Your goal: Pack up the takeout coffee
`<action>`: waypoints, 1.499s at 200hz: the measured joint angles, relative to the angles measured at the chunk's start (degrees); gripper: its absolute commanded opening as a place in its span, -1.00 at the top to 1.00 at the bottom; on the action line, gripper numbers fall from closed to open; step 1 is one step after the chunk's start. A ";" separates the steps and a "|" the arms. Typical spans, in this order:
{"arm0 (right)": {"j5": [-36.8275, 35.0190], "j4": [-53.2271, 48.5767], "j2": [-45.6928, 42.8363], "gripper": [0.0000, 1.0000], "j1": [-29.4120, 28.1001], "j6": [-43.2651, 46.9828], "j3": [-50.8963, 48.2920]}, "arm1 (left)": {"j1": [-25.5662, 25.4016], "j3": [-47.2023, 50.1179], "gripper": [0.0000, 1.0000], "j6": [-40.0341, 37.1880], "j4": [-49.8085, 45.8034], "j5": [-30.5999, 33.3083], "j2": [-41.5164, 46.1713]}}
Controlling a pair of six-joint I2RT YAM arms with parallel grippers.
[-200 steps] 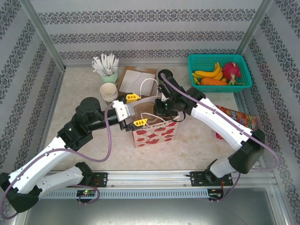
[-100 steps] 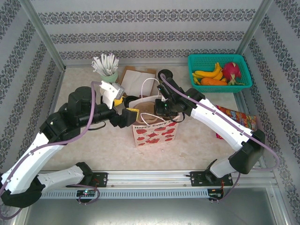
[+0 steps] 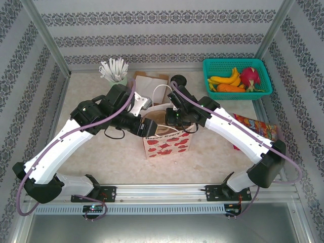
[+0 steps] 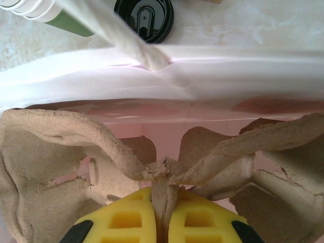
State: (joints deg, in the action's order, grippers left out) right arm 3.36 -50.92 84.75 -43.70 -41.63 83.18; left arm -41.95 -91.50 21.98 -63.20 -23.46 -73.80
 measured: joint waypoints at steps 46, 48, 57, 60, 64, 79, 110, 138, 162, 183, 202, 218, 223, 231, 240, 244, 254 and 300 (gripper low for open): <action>-0.92 0.00 -0.02 1.00 -0.44 0.02 0.00 | 0.00 0.20 0.31 0.44 2.19 -5.38 0.02; -0.94 0.00 -0.02 1.00 -0.44 0.04 0.00 | 0.00 0.20 0.33 0.46 2.43 -5.70 0.02; -1.01 -0.02 -0.02 1.00 -0.44 0.13 0.00 | 0.00 0.20 0.46 0.39 3.23 -7.04 0.00; -1.01 0.00 -0.02 1.00 -0.44 0.17 0.00 | 0.00 0.20 0.50 0.07 3.52 -7.43 0.00; -1.03 0.00 -0.02 1.00 -0.44 0.17 0.00 | 0.00 0.20 0.55 0.04 3.72 -7.91 -0.02; -1.07 0.02 -0.02 1.00 -0.46 0.20 0.00 | 0.00 0.20 0.69 -0.98 4.68 -9.22 -0.15; -1.29 0.13 -0.02 1.00 -0.46 0.20 0.00 | 0.00 1.01 0.79 -4.02 8.37 -12.28 0.26; -1.44 0.15 -0.02 1.00 -0.46 0.17 -0.04 | -0.24 6.23 0.77 -9.68 14.12 -15.10 3.80; -1.44 0.17 -0.02 1.00 -0.46 0.17 -0.22 | -1.70 10.97 0.81 -16.98 18.12 -17.29 7.74; -1.42 0.24 -0.02 1.00 -0.98 0.44 -0.50 | -3.15 12.76 0.69 -24.13 20.28 -18.62 8.94; -1.51 0.33 0.04 1.00 -1.86 1.36 -0.96 | -4.35 12.96 0.52 -29.38 21.75 -19.45 8.61; -1.62 0.35 0.15 1.00 -2.19 2.23 -1.25 | -5.33 12.87 0.32 -33.33 22.58 -19.89 8.15; -1.62 0.39 0.20 1.00 -2.21 2.58 -1.36 | -5.49 12.79 0.28 -34.16 22.58 -20.09 7.96; -1.62 0.42 0.24 1.00 -2.21 2.95 -1.53 | -5.62 12.63 0.21 -35.91 22.53 -20.13 7.67; -1.62 0.42 0.35 1.00 -2.21 3.30 -1.70 | -5.64 12.52 0.10 -37.66 22.53 -20.31 7.50; -1.62 0.42 0.37 1.00 -2.21 3.52 -1.75 | -5.64 12.52 -0.01 -38.69 22.51 -20.24 7.52; -1.62 0.48 0.59 1.00 -2.21 4.13 -1.88 | -5.62 12.52 -0.33 -40.06 22.53 -20.15 7.80; -1.64 0.76 0.79 1.00 -2.21 6.47 -2.80 | -4.63 14.53 -0.76 -42.56 26.10 -14.91 14.10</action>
State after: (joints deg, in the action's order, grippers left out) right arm 1.72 -50.15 85.54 -45.91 -35.16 80.38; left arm -46.59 -76.97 -20.58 -37.10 -38.37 -59.70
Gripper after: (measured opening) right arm 0.095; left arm 0.852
